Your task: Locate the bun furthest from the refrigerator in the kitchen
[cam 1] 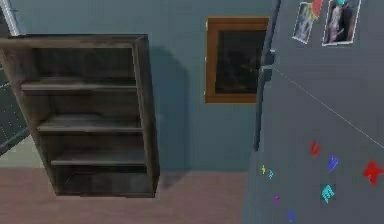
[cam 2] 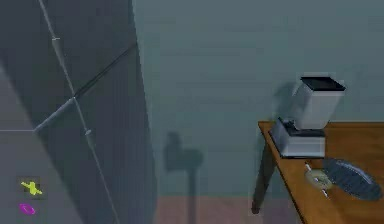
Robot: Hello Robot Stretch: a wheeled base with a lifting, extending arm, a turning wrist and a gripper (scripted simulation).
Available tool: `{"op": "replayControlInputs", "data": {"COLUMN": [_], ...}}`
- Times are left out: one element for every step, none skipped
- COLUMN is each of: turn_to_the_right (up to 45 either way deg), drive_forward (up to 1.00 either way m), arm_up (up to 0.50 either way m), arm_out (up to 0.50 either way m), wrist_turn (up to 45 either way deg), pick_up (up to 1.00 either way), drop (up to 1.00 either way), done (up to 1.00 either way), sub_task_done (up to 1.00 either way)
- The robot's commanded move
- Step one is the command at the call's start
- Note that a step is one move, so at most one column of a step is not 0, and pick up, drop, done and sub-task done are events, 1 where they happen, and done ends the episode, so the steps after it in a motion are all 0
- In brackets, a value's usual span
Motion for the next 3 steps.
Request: {"op": "replayControlInputs", "data": {"turn_to_the_right": [-45.0,-12.0,0.0], "drive_forward": [0.0,0.0,1.0], "arm_up": [0.0,0.0,0.0], "arm_out": [0.0,0.0,0.0], "wrist_turn": [0.0,0.0,0.0], "pick_up": [0.0,0.0,0.0], "drop": [0.0,0.0,0.0], "done": [0.0,0.0,0.0], "sub_task_done": [0.0,0.0,0.0]}}
